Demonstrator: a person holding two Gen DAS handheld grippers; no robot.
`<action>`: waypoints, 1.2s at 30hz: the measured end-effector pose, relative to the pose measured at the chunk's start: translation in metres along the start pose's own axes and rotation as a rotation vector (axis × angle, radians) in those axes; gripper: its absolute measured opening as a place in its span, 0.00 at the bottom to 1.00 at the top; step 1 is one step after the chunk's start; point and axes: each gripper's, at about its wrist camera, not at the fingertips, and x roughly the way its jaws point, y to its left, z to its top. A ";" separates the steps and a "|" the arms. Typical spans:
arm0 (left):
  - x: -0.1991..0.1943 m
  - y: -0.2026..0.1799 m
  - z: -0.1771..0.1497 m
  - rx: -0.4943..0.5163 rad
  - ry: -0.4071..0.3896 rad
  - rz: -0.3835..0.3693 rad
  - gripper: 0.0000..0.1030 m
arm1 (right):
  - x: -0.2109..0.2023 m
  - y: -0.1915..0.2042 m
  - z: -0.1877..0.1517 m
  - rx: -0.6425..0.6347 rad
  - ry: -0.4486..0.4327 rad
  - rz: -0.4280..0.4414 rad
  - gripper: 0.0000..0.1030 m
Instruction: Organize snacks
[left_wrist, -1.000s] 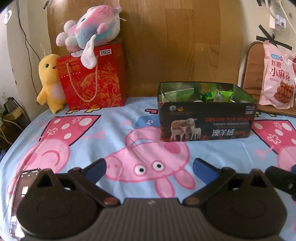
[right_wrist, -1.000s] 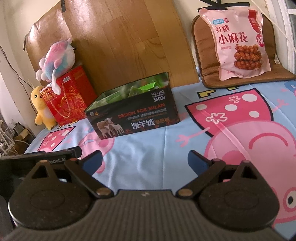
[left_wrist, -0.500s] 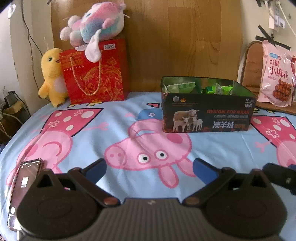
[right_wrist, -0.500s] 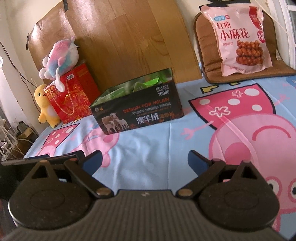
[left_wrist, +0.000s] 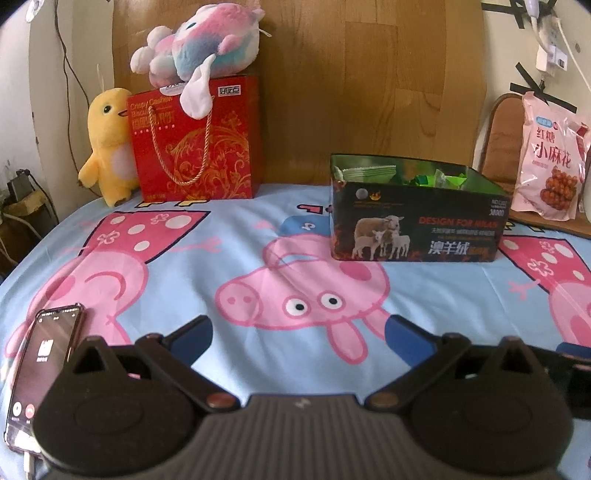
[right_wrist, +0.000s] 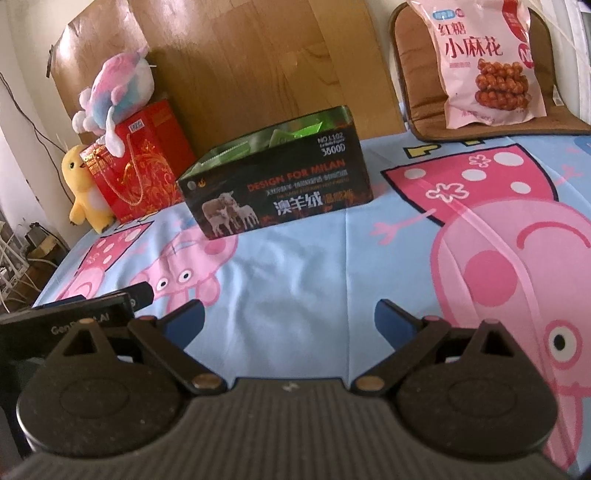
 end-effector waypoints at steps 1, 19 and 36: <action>0.001 0.001 0.000 -0.002 0.002 -0.002 1.00 | 0.000 0.001 0.000 -0.001 0.001 -0.005 0.97; -0.015 -0.013 0.001 0.043 -0.027 0.013 1.00 | -0.012 -0.003 -0.004 0.013 -0.035 0.008 0.97; -0.028 -0.032 0.004 0.090 -0.033 0.028 1.00 | -0.032 -0.016 -0.007 0.036 -0.088 0.017 0.97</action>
